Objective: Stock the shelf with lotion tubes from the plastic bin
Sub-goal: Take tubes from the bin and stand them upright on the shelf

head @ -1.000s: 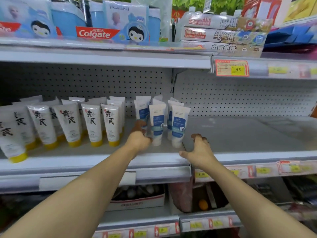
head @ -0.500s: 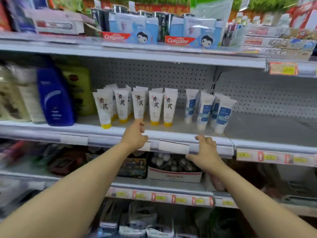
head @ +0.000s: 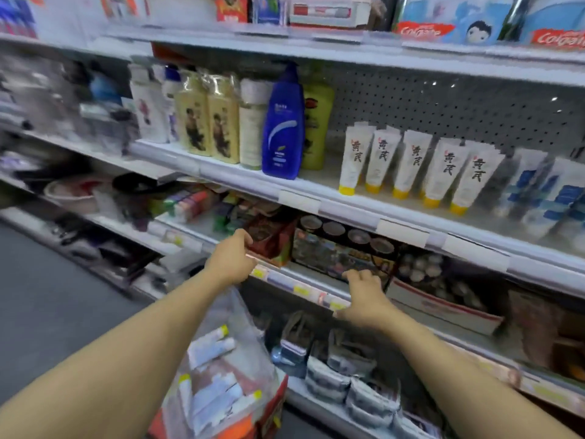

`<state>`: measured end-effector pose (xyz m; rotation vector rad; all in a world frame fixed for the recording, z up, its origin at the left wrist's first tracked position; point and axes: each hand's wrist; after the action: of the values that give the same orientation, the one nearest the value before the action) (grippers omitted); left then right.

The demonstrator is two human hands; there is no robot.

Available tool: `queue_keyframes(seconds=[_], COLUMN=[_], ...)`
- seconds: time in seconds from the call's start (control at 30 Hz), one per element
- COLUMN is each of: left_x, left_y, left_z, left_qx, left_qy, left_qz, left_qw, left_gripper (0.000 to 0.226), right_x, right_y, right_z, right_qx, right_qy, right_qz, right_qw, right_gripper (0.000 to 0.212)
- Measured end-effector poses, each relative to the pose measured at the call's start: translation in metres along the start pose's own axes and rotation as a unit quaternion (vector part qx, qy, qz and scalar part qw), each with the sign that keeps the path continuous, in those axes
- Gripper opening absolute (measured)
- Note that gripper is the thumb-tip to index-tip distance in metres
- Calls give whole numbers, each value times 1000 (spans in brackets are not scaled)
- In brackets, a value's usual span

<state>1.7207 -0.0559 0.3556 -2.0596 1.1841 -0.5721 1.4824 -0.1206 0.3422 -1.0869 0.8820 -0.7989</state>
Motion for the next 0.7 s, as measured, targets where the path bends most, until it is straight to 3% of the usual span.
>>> queue_keyframes(seconds=[0.2, 0.37, 0.7], left_x=[-34, -62, -83], left_y=[-27, -30, 8], left_z=[105, 178, 258], left_qx=[38, 62, 27], left_qy=[-90, -186, -328], left_qz=[7, 16, 31], left_qw=[995, 981, 944], left_gripper=[32, 43, 48], right_x=[16, 31, 97], right_y=[51, 94, 179], right_z=[71, 114, 154], right_qx=[-25, -38, -56], right_qy=[-79, -132, -197], right_qz=[60, 119, 223], right_qw=[995, 983, 953], right_gripper=[83, 86, 81])
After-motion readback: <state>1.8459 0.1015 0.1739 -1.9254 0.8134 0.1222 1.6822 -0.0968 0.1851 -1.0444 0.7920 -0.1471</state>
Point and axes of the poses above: each hand's wrist, its own x-axis towards the middle knuckle, its own y-axis out of the palm, z = x × y, and after that the axes turned 3 degrees about -x, right-handed
